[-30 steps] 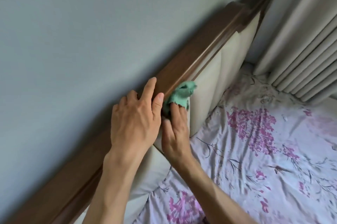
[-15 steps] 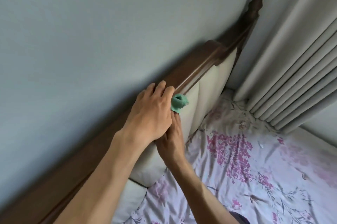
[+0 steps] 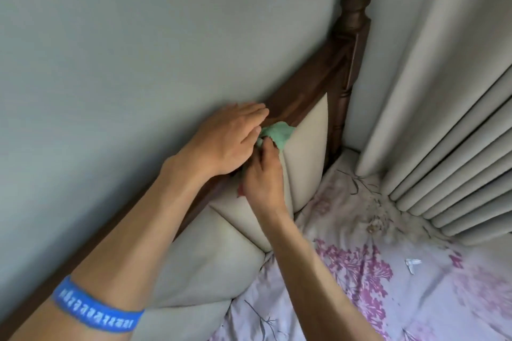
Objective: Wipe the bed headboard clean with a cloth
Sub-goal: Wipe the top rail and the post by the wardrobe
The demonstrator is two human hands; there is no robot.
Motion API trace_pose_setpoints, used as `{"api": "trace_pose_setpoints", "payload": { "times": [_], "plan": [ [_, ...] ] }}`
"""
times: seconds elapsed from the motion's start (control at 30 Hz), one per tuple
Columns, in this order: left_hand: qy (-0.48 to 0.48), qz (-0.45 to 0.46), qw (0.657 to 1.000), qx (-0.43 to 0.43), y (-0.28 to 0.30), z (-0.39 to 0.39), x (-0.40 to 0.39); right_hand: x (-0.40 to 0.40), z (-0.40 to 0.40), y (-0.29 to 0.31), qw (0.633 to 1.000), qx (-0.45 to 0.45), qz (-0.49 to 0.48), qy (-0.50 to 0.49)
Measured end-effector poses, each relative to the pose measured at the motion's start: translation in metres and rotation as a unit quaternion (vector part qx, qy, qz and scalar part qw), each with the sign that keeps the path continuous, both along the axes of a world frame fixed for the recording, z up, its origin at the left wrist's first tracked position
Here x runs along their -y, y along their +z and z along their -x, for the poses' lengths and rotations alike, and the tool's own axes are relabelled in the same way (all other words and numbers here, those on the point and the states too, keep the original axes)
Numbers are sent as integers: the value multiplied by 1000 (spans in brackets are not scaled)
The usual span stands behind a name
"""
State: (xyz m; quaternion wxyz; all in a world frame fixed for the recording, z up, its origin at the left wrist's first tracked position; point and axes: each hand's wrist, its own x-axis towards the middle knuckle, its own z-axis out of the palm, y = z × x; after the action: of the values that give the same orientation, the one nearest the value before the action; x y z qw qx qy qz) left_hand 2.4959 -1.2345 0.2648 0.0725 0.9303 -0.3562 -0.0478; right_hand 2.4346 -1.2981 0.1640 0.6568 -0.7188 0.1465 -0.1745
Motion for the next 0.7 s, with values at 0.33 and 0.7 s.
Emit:
{"api": "trace_pose_setpoints", "payload": {
  "times": [0.33, 0.7],
  "plan": [
    [9, 16, 1000, 3, -5, -10, 10, 22, -22, -14, 999, 1, 10, -33],
    [26, -158, 987, -10, -14, -38, 65, 53, -24, -35, 996, 24, -89, 4]
  ]
}}
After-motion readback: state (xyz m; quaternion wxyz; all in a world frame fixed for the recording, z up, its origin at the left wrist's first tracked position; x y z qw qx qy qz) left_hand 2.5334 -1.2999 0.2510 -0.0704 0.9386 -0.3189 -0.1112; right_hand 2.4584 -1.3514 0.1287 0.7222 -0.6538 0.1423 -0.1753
